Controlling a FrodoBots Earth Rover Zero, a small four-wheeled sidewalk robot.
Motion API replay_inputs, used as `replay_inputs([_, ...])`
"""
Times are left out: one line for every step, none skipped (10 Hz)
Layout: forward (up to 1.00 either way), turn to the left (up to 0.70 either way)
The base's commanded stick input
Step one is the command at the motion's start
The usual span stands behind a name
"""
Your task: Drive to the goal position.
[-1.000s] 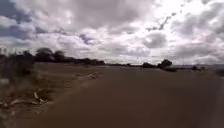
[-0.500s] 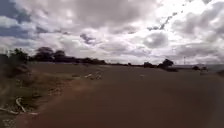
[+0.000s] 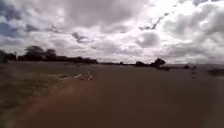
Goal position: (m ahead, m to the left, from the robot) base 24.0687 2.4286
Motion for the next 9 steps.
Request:
replay_inputs([0.65,0.00])
replay_inputs([0.64,0.00])
replay_inputs([0.66,0.00])
replay_inputs([0.68,0.00])
replay_inputs([0.68,0.00])
replay_inputs([0.68,0.00])
replay_inputs([0.68,0.00])
replay_inputs([0.68,0.00])
replay_inputs([0.69,0.00])
